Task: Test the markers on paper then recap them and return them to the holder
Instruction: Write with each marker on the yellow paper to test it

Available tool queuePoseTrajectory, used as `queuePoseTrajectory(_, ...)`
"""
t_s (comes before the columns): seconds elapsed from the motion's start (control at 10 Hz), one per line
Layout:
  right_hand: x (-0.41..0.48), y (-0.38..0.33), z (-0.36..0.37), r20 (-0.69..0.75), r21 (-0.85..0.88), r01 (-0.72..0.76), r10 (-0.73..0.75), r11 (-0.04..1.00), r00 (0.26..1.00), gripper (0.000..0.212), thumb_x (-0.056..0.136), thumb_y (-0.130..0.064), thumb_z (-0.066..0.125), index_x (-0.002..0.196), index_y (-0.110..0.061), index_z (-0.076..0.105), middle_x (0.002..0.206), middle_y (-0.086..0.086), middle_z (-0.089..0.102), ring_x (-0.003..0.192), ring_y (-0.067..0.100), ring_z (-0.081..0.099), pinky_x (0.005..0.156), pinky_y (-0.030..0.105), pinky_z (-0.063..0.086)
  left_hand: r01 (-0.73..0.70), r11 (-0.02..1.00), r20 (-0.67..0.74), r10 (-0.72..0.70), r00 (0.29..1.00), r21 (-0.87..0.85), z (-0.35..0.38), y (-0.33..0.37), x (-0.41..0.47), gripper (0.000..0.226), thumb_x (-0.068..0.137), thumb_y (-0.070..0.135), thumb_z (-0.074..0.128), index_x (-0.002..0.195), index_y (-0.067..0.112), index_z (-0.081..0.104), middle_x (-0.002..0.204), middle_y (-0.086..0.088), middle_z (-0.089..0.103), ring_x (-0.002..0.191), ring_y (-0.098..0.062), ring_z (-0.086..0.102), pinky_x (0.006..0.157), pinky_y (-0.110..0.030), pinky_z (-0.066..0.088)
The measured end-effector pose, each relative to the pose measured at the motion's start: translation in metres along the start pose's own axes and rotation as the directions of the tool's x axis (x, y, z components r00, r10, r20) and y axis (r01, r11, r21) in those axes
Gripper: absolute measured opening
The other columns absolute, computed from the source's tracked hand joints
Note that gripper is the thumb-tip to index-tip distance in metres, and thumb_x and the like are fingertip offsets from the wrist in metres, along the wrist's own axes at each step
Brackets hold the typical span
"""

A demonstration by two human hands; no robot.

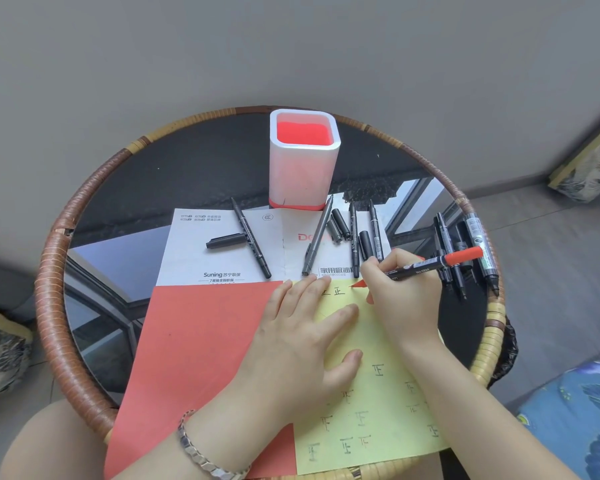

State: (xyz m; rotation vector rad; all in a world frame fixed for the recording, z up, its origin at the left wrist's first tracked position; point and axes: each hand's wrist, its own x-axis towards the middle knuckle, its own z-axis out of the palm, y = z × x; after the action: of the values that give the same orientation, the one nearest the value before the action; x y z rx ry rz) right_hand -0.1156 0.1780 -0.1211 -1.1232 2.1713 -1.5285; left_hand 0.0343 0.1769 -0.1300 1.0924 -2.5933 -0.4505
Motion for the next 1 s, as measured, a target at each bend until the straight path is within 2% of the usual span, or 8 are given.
queuePoseTrajectory(0.1, -0.0002, 0.0010, 0.0006, 0.000, 0.006, 0.003, -0.003, 1.000, 1.000, 0.028, 0.072, -0.010, 0.060, 0.048, -0.006, 0.047, 0.035, -0.002, 0.047, 0.045, 0.020, 0.049, 0.056, 0.028, 0.040, 0.001, 1.000, 0.006, -0.001, 1.000, 0.003, -0.0004, -0.0001, 0.0001, 0.046, 0.072, 0.054, 0.045, 0.107, 0.032, 0.064, 0.125, -0.011, 0.058, 0.119, -0.027, 0.051, 0.102, -0.039, 0.022)
queuePoseTrajectory(0.2, 0.0001, 0.0039, 0.0005, -0.007, 0.039, 0.018, -0.018, 0.999, 1.000, 0.033, 0.068, -0.011, 0.060, 0.041, -0.018, 0.042, 0.038, -0.005, 0.043, 0.052, 0.033, 0.051, 0.056, 0.031, 0.040, 0.000, 1.000, 0.010, 0.000, 1.000, 0.008, -0.0003, 0.0000, -0.0001, 0.046, 0.072, 0.054, 0.045, 0.108, 0.032, 0.064, 0.125, -0.011, 0.058, 0.120, -0.027, 0.051, 0.102, -0.039, 0.022)
queuePoseTrajectory(0.3, 0.0002, 0.0034, 0.0013, -0.006, 0.061, -0.015, 0.016, 0.998, 1.000, 0.027, 0.063, -0.018, 0.056, 0.040, -0.019, 0.042, 0.036, -0.007, 0.044, 0.049, 0.022, 0.047, 0.056, 0.029, 0.039, -0.001, 1.000, 0.010, 0.001, 1.000, 0.011, -0.0003, -0.0004, -0.0002, 0.046, 0.072, 0.054, 0.045, 0.108, 0.032, 0.064, 0.125, -0.011, 0.058, 0.119, -0.028, 0.051, 0.101, -0.041, 0.022)
queuePoseTrajectory(0.4, 0.0000, 0.0026, 0.0018, -0.010, 0.055, -0.023, 0.023, 0.998, 1.000, 0.025, 0.061, -0.020, 0.055, 0.041, -0.018, 0.041, 0.036, -0.006, 0.045, 0.049, 0.020, 0.045, 0.058, 0.030, 0.039, -0.004, 1.000, 0.006, 0.004, 1.000, 0.015, -0.0005, -0.0003, -0.0003, 0.046, 0.072, 0.054, 0.045, 0.108, 0.032, 0.064, 0.125, -0.012, 0.058, 0.120, -0.028, 0.050, 0.102, -0.040, 0.022)
queuePoseTrajectory(0.5, 0.0001, 0.0025, 0.0017, -0.023, 0.050, -0.022, 0.023, 0.999, 0.999, 0.024, 0.061, -0.020, 0.055, 0.041, -0.018, 0.042, 0.037, -0.003, 0.045, 0.049, 0.021, 0.045, 0.058, 0.031, 0.040, -0.006, 1.000, 0.000, 0.006, 1.000, 0.011, 0.0000, -0.0005, -0.0001, 0.046, 0.072, 0.054, 0.045, 0.108, 0.031, 0.064, 0.125, -0.012, 0.058, 0.121, -0.025, 0.044, 0.103, -0.040, 0.021)
queuePoseTrajectory(0.7, -0.0003, 0.0002, -0.0001, 0.014, 0.058, -0.012, 0.011, 0.998, 1.000, 0.030, 0.071, -0.007, 0.059, 0.046, -0.010, 0.043, 0.042, 0.004, 0.047, 0.048, 0.022, 0.047, 0.057, 0.029, 0.040, 0.001, 1.000, 0.010, -0.002, 1.000, 0.026, -0.0006, 0.0000, -0.0005, 0.047, 0.073, 0.054, 0.044, 0.108, 0.032, 0.064, 0.125, -0.012, 0.058, 0.119, -0.028, 0.052, 0.102, -0.040, 0.021)
queuePoseTrajectory(0.9, 0.0007, 0.0018, 0.0024, 0.010, 0.031, 0.021, -0.022, 0.999, 1.000, 0.030, 0.064, -0.018, 0.057, 0.041, -0.017, 0.038, 0.039, -0.003, 0.041, 0.055, 0.039, 0.053, 0.055, 0.033, 0.042, -0.005, 1.000, -0.002, 0.005, 1.000, 0.017, -0.0001, -0.0008, -0.0001, 0.046, 0.072, 0.054, 0.044, 0.108, 0.031, 0.064, 0.125, -0.012, 0.058, 0.120, -0.027, 0.048, 0.103, -0.039, 0.021)
queuePoseTrajectory(1.0, 0.0003, 0.0017, 0.0006, 0.008, 0.045, 0.014, -0.014, 0.999, 1.000, 0.037, 0.069, -0.006, 0.060, 0.041, -0.016, 0.038, 0.039, -0.003, 0.039, 0.049, 0.030, 0.048, 0.057, 0.030, 0.039, -0.010, 1.000, -0.012, 0.010, 1.000, 0.009, 0.0009, -0.0013, -0.0003, 0.046, 0.072, 0.054, 0.045, 0.108, 0.032, 0.064, 0.125, -0.012, 0.058, 0.120, -0.026, 0.045, 0.103, -0.039, 0.021)
